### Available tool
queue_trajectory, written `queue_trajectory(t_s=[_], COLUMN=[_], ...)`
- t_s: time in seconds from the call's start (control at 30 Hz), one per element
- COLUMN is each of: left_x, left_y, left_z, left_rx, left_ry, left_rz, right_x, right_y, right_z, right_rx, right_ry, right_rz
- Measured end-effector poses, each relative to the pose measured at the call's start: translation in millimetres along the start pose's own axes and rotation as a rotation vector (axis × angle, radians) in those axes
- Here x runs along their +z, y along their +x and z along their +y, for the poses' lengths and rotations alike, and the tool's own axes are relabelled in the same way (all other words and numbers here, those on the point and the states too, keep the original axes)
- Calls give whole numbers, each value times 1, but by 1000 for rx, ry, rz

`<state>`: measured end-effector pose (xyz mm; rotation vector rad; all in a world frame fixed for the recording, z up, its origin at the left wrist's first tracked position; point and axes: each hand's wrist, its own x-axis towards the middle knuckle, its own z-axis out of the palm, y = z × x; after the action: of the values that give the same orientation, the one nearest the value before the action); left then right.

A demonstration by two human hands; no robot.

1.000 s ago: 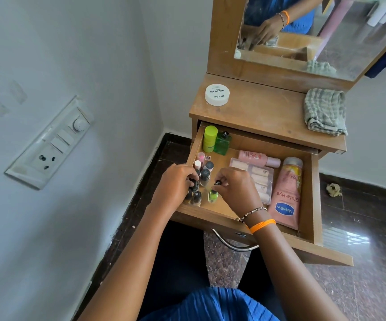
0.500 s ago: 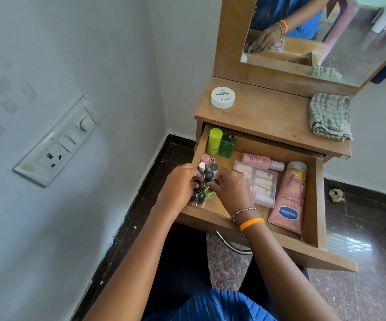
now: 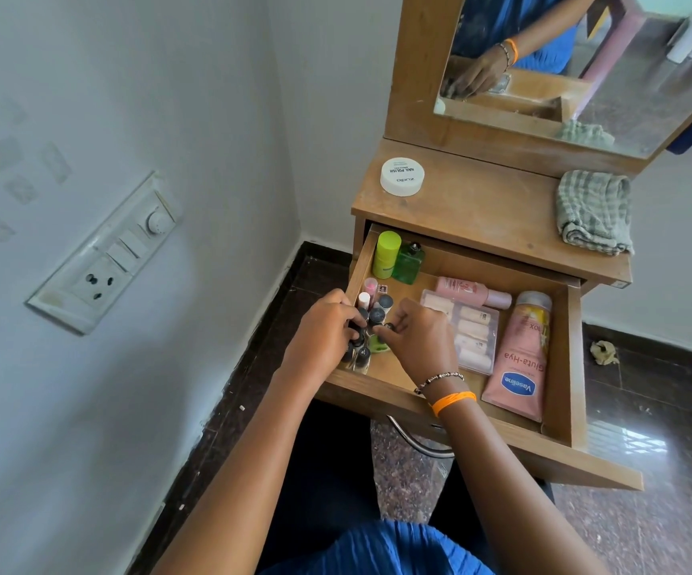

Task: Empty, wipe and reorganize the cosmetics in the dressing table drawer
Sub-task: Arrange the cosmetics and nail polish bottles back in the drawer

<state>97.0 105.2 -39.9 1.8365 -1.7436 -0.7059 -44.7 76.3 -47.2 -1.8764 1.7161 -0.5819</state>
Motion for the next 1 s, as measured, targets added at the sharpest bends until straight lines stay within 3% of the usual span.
queue_trajectory(t_s=[0.5, 0.7, 0.87, 1.0], left_x=[1, 0, 3, 4], left_y=[1, 1, 1, 0], left_z=[-4, -7, -7, -7], left_rx=[14, -21, -31, -22], left_ry=[20, -87, -64, -30], left_rz=[4, 55, 96, 113], right_x=[-1, -5, -3, 2], right_y=[0, 6, 10, 14], right_z=[-7, 10, 19, 11], right_rx=[-49, 98, 147, 126], right_ry=[-11, 57, -63, -60], right_rz=[-90, -63, -297, -374])
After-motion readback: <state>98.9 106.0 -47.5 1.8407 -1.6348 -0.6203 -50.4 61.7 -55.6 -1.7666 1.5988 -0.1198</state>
